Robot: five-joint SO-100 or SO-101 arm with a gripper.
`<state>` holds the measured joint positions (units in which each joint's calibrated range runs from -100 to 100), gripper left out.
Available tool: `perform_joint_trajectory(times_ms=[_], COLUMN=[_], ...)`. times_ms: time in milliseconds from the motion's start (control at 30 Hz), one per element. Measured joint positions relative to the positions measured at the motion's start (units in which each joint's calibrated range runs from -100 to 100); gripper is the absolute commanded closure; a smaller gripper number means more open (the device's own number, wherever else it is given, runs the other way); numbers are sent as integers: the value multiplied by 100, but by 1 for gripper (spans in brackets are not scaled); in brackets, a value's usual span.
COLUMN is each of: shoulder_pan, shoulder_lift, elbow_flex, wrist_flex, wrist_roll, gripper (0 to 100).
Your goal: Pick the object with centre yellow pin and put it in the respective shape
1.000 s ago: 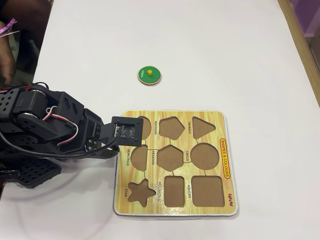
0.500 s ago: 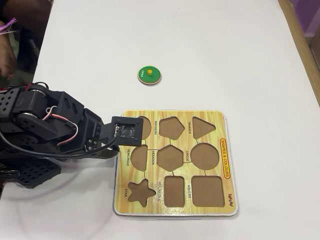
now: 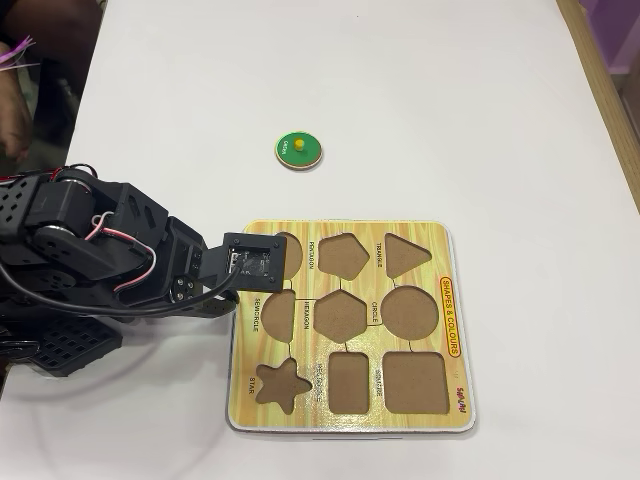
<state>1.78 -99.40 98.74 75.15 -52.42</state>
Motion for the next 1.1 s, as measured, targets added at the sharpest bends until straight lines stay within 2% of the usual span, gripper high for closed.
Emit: perform_joint_trajectory(times_ms=[933, 1100], shoulder_pan=[0, -19], shoulder_lift=[60, 747], elbow_flex=[0, -153], wrist_flex=[0, -206], wrist_roll=[0, -10], gripper=[99, 99])
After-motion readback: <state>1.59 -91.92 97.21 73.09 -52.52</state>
